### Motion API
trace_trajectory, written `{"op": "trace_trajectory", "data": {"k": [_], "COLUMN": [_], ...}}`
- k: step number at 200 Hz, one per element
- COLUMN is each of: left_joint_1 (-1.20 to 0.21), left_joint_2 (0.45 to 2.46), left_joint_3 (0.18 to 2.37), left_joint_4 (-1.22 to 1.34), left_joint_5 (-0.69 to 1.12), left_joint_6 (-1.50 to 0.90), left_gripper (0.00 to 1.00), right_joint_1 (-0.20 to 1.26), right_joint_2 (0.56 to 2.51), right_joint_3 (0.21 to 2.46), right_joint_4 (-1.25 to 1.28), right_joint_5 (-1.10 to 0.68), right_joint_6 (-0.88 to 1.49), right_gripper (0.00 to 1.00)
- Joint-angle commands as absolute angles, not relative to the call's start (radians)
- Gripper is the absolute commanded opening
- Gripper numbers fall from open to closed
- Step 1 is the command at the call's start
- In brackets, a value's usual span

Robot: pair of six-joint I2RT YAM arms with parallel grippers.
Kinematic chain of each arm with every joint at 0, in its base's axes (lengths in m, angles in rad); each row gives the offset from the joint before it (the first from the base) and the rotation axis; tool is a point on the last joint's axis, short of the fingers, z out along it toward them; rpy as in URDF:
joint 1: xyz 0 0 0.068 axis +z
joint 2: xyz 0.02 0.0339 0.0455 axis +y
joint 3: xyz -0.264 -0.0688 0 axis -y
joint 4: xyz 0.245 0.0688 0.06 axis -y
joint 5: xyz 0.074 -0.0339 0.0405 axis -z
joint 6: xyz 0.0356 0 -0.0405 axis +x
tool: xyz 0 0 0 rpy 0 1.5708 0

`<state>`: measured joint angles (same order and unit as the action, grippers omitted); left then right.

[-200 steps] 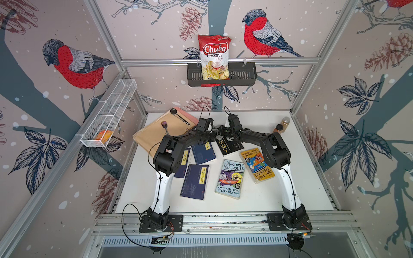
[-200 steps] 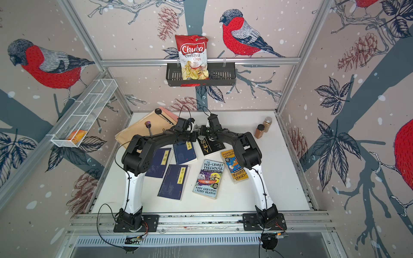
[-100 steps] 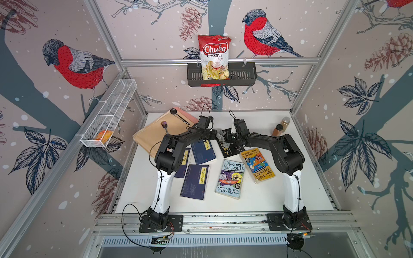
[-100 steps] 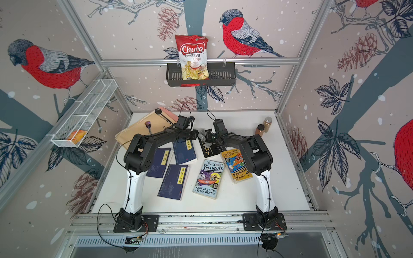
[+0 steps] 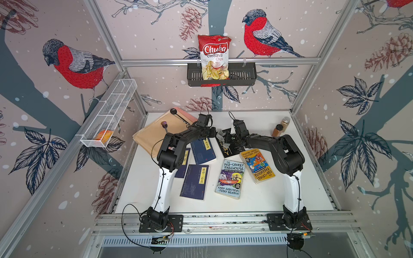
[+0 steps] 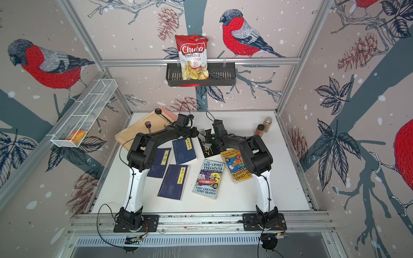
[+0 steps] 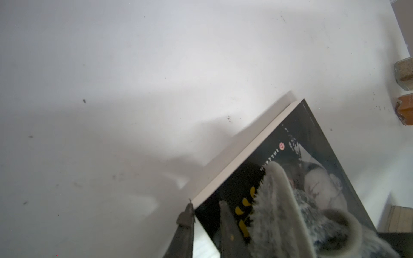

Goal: Wipe the cover of the book
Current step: Wipe the dirt from the cover of the book.

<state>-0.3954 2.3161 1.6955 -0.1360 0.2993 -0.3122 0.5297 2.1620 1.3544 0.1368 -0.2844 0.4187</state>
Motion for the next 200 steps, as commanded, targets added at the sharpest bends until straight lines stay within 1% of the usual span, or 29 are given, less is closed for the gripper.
{"op": "trace_trajectory", "data": {"k": [1,15,40,77,102,125,156,200], "left_joint_1": [-0.396,-0.396,-0.397,-0.396,-0.395,-0.396,-0.395,-0.391], "left_joint_2": [2.333,2.339,2.346,2.343,2.333,2.324,2.324,2.319], "left_joint_3": [1.713,1.720,1.722,1.703,1.683,1.671,1.674,1.675], "left_joint_4": [-0.123,-0.120,-0.119,-0.100,-0.094,-0.093,-0.090,-0.092], "left_joint_5": [0.331,0.335,0.359,0.396,0.399,0.393,0.393,0.393], "left_joint_6": [-0.335,-0.340,-0.340,-0.347,-0.344,-0.341,-0.341,-0.340], "left_gripper": [0.21,0.20,0.16,0.09,0.09,0.08,0.08,0.08], "right_joint_1": [0.541,0.543,0.540,0.523,0.521,0.522,0.523,0.528], "right_joint_2": [2.201,2.210,2.236,2.345,2.417,2.437,2.361,2.083], "right_joint_3": [1.359,1.359,1.381,1.532,1.634,1.657,1.548,1.215], "right_joint_4": [-0.035,-0.031,-0.023,-0.044,-0.067,-0.073,-0.059,0.050], "right_joint_5": [-0.269,-0.263,-0.268,-0.294,-0.306,-0.313,-0.301,-0.292], "right_joint_6": [0.413,0.415,0.422,0.452,0.468,0.473,0.455,0.449], "right_gripper": [0.04,0.04,0.04,0.04,0.04,0.04,0.04,0.04]}}
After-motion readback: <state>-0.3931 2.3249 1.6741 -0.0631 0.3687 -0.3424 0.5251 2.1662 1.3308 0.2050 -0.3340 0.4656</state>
